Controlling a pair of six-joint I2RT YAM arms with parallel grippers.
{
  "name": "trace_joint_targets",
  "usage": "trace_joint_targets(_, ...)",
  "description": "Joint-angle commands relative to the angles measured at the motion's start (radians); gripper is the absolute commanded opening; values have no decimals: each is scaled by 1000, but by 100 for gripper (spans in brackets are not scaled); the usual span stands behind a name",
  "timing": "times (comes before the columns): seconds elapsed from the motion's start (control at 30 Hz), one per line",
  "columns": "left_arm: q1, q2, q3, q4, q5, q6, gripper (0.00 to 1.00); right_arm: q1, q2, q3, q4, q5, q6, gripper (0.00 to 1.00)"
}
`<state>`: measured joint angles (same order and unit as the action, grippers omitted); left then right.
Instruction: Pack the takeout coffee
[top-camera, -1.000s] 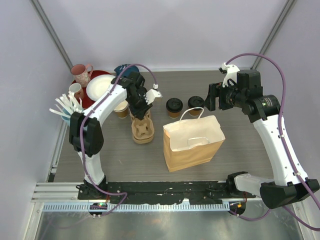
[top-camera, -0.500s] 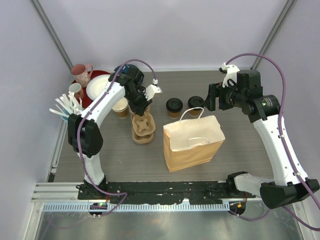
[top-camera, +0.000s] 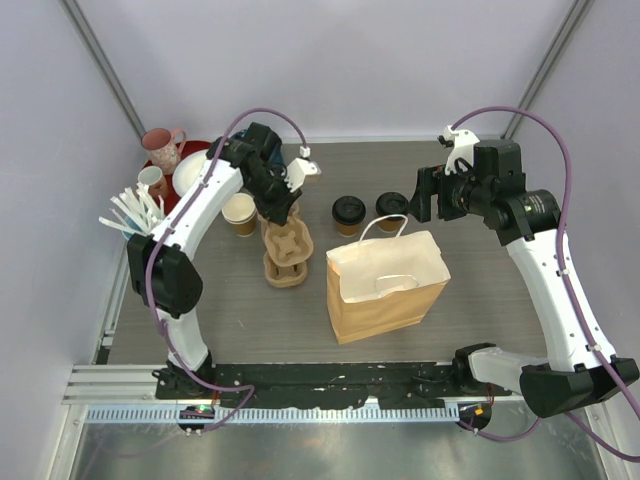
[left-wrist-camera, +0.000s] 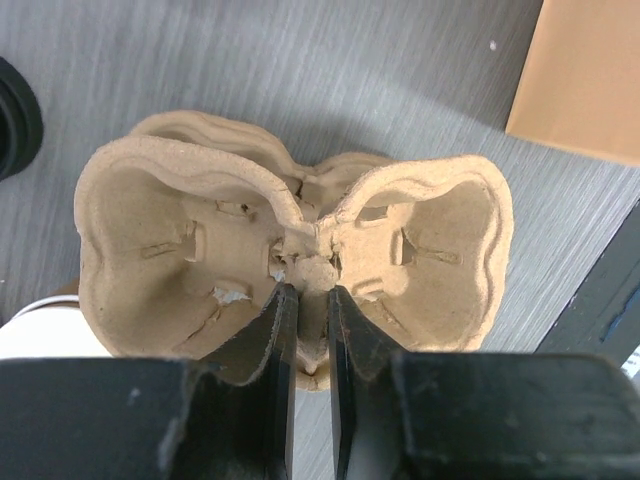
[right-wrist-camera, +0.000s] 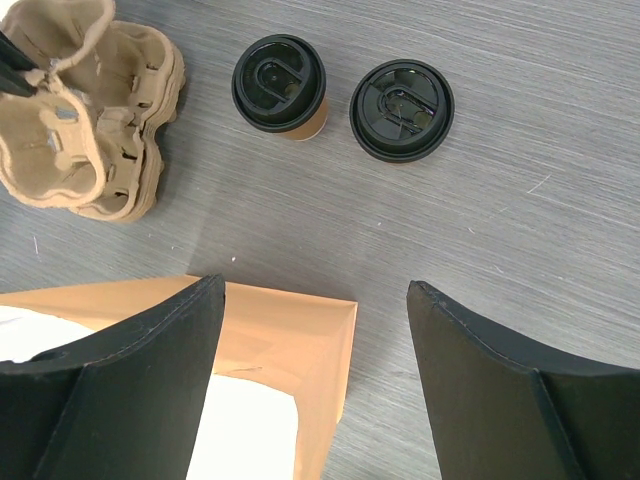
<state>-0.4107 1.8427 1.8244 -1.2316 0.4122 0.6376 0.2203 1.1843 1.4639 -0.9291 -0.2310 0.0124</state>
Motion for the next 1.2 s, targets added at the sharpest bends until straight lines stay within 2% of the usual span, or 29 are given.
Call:
trace_joint_targets(0.0, 27, -74, 105, -5, 75, -163, 0, -1, -38, 45, 7, -28, 1, 79)
trace_joint_targets(0.13, 56, -151, 130, 140, 62, -396, 0, 1, -20, 136, 1, 19, 75, 79)
trace_joint_targets(0.33, 56, -365, -8, 404, -113, -711, 0, 1, 27, 396, 42, 81, 256, 76)
trace_joint_targets(0.47, 56, -399, 24, 390, -150, -840, 0, 7, 66, 458, 180, 27, 405, 67)
trace_joint_targets(0.53, 56, -407, 44, 386, -144, -919, 0, 62, 99, 467, 231, 30, 457, 64)
trace_joint_targets(0.6, 56, -410, 59, 380, -156, -979, 0, 144, 130, 498, 231, 111, 457, 64)
trace_joint_targets(0.73, 56, -402, 76, 350, -234, -1113, 0, 452, 173, 547, 297, 400, 419, 63)
trace_joint_targets(0.83, 56, -398, 84, 322, -302, -1222, 0, 601, 213, 524, 369, 504, 351, 63)
trace_joint_targets(1.07, 56, -388, 84, 282, -355, -1401, 0, 798, 340, 405, 595, 636, 143, 64)
trace_joint_targets(1.17, 56, -393, 76, 285, -349, -1418, 0, 806, 411, 421, 621, 641, 94, 63)
